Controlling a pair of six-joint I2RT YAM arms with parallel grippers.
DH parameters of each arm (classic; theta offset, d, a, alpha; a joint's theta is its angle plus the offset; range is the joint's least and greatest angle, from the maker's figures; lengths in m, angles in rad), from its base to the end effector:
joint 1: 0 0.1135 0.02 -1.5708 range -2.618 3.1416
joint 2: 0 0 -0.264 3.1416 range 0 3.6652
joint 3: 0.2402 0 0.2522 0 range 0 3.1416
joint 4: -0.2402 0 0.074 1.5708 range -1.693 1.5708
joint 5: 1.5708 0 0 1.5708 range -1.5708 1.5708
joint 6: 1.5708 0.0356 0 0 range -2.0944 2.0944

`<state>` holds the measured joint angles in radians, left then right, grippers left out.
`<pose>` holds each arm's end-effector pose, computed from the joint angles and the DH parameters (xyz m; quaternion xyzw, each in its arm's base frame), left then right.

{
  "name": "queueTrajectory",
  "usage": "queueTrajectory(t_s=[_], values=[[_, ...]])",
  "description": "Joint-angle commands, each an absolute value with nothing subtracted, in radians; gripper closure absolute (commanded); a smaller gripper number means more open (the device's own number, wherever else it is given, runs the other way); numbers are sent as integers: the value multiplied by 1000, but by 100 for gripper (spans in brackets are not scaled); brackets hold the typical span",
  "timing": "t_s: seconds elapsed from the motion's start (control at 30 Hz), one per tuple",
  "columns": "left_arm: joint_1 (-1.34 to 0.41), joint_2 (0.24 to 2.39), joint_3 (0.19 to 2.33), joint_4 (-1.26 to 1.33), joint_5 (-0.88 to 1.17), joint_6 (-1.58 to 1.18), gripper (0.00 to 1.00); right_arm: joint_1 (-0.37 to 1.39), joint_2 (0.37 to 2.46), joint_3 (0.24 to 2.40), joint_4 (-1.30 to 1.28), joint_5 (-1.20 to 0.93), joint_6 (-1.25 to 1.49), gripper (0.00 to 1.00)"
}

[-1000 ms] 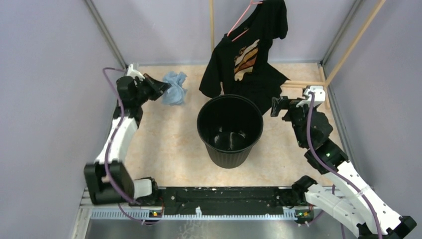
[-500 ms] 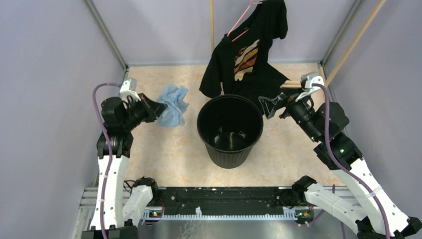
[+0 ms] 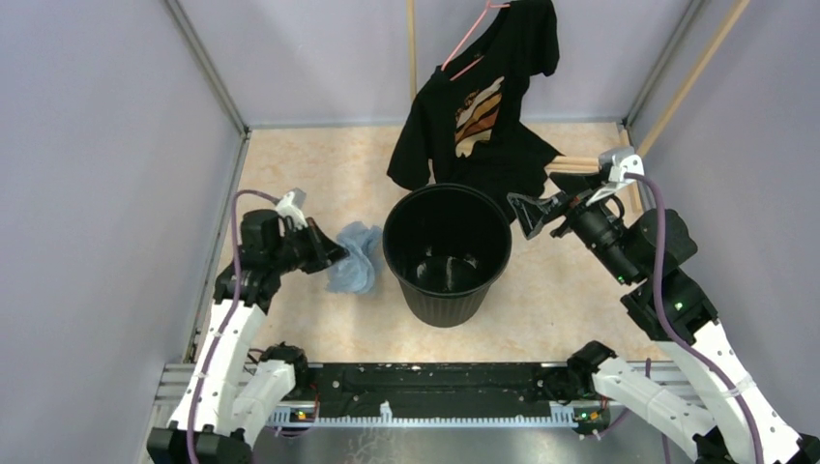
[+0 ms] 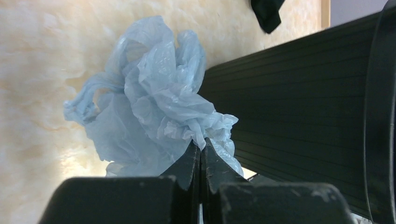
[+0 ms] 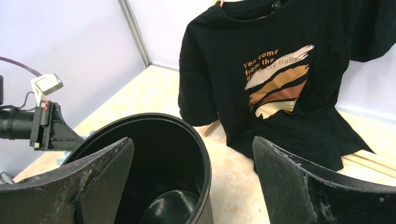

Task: Put the trash bags into the trash bin

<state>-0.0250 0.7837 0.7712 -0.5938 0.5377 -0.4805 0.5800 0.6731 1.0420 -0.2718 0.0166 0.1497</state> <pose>0.1641 -0.0223 0.2972 -0.0728 0.8599 -0.3397 0.3741 0.1087 0.0705 0.4330 -0.1374 0.6578 0.2590 0.6938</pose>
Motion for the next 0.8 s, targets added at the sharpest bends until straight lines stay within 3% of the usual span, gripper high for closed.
queueTrajectory(t_s=[0.0,0.37,0.6,0.77], values=[[-235,828,753,-499,391,-582,100,576,667,1068,-245,5,143,1],[-726,1221,808,-83,250,-840,100,574,598,1056,-235,-27,139,1],[-878,1627,1108,94,320,-866,100,574,555,1063,-233,-20,127,1],[-900,1726,1190,158,330,-886,100,575,551,1069,-241,-32,124,1]])
